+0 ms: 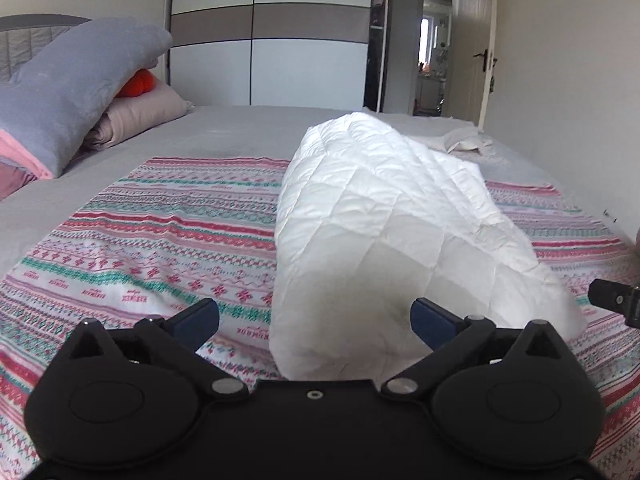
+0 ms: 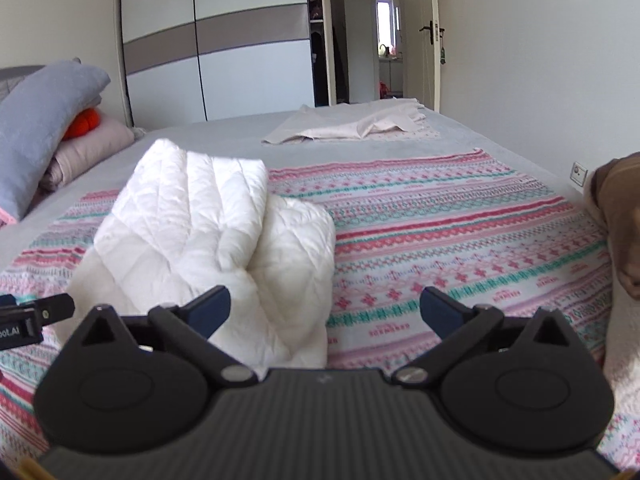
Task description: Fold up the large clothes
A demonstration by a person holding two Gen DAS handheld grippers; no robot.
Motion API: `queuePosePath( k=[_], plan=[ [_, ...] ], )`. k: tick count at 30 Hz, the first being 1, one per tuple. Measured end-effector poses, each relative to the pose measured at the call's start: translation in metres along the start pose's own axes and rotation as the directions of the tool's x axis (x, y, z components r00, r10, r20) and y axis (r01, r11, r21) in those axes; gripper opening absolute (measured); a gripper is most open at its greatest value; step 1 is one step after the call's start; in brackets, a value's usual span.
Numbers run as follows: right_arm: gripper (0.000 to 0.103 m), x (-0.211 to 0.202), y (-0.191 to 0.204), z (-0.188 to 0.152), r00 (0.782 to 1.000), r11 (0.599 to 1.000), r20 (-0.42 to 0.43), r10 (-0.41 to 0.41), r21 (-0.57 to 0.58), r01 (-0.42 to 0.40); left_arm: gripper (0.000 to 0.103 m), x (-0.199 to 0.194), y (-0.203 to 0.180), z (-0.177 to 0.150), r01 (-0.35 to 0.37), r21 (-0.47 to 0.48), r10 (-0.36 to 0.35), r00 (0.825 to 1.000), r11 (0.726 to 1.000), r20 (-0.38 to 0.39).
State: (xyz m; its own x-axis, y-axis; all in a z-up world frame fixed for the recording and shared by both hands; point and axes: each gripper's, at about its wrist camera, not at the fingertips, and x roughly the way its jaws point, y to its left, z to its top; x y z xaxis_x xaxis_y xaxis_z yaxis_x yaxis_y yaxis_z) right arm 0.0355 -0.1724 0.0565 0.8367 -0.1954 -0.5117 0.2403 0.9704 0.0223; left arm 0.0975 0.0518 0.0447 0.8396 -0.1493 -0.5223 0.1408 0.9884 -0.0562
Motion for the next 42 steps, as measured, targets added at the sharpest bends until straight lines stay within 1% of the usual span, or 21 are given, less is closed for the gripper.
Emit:
queuePosePath(
  k=[2, 7, 10, 12, 16, 19, 29, 42],
  plan=[
    [0.103, -0.006, 0.000, -0.005, 1.000, 1.000, 0.000, -0.010, -0.011, 0.010, 0.103, 0.000, -0.001, -0.007, -0.025, 0.002, 0.025, 0.999, 1.000, -0.027],
    [0.103, -0.016, 0.004, -0.014, 0.999, 0.999, -0.007, -0.036, -0.022, 0.036, 0.103, -0.004, -0.004, -0.018, -0.057, -0.007, 0.056, 0.994, 0.998, -0.093],
    [0.103, -0.016, 0.008, -0.019, 0.997, 0.997, -0.038, -0.062, -0.040, 0.060, 0.103, -0.007, -0.011, -0.024, -0.086, 0.013, 0.087, 0.990, 0.996, -0.108],
    [0.103, -0.013, 0.012, -0.023, 0.995, 0.996, -0.065, -0.077, -0.059, 0.073, 0.103, -0.009, -0.014, -0.027, -0.087, 0.024, 0.089, 0.990, 0.996, -0.112],
    [0.103, -0.006, 0.022, -0.030, 0.992, 0.993, -0.102, -0.077, -0.099, 0.067, 0.103, -0.007, -0.019, -0.031, -0.097, 0.053, 0.103, 0.987, 0.994, -0.127],
    [0.103, -0.001, 0.027, -0.032, 0.990, 0.991, -0.118, -0.081, -0.119, 0.067, 0.103, -0.004, -0.018, -0.032, -0.096, 0.057, 0.103, 0.985, 0.994, -0.141],
    [0.103, 0.002, 0.034, -0.035, 0.989, 0.990, -0.138, -0.059, -0.139, 0.039, 0.103, -0.003, -0.017, -0.033, -0.104, 0.061, 0.111, 0.983, 0.993, -0.143],
    [0.103, 0.002, 0.034, -0.035, 0.989, 0.990, -0.140, -0.056, -0.140, 0.036, 0.103, -0.003, -0.019, -0.034, -0.102, 0.065, 0.111, 0.983, 0.993, -0.145]
  ],
)
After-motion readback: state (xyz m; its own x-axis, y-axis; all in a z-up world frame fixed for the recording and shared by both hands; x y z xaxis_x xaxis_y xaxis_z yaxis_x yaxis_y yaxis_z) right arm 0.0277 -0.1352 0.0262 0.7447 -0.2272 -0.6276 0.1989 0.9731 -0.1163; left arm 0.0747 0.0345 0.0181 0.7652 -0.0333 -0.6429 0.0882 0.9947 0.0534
